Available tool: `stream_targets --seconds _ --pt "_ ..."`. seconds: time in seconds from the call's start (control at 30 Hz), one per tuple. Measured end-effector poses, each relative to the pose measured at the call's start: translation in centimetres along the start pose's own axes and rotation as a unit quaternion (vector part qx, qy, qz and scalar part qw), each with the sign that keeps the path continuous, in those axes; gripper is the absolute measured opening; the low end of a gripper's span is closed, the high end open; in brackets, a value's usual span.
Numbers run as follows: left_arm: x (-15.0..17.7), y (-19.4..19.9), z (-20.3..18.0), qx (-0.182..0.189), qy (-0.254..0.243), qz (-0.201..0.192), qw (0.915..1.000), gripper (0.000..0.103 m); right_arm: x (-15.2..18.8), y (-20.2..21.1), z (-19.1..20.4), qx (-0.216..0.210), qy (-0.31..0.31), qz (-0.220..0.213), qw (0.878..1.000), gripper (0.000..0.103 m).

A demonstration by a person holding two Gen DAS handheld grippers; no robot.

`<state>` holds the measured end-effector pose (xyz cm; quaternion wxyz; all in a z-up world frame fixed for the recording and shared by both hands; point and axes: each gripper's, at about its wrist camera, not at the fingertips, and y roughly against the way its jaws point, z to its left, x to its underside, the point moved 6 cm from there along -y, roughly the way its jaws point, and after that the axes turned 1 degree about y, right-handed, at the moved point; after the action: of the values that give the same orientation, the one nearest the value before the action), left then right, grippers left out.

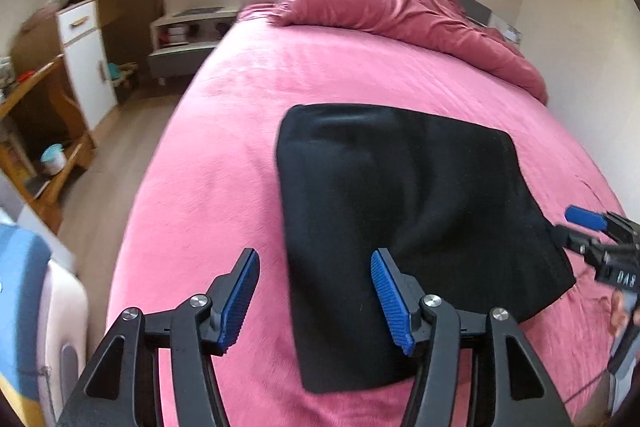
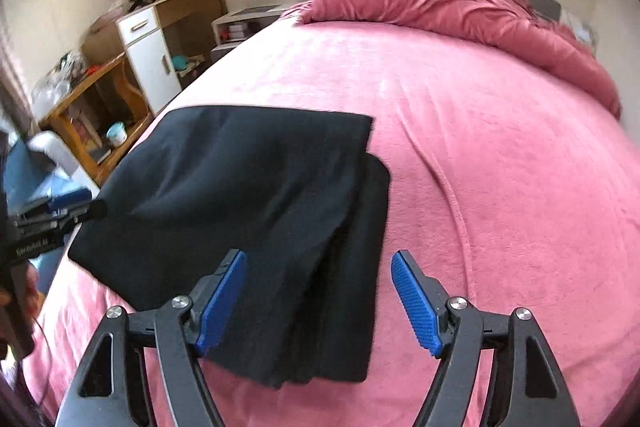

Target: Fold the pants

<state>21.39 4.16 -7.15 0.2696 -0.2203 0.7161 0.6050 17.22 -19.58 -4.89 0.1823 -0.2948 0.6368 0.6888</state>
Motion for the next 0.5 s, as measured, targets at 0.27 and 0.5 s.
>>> stream_targets --seconds 0.27,0.5 --pt "1.8 -0.1 -0.4 -0.042 -0.022 0.021 0.9986 0.061 2.9 -2.2 -0.3 0.075 0.013 0.056 0.996 0.074" --pt "2.2 2.1 0.5 -0.03 0.015 0.013 0.9993 0.063 3.4 -1.3 -1.2 0.071 -0.043 0.047 0.995 0.074"
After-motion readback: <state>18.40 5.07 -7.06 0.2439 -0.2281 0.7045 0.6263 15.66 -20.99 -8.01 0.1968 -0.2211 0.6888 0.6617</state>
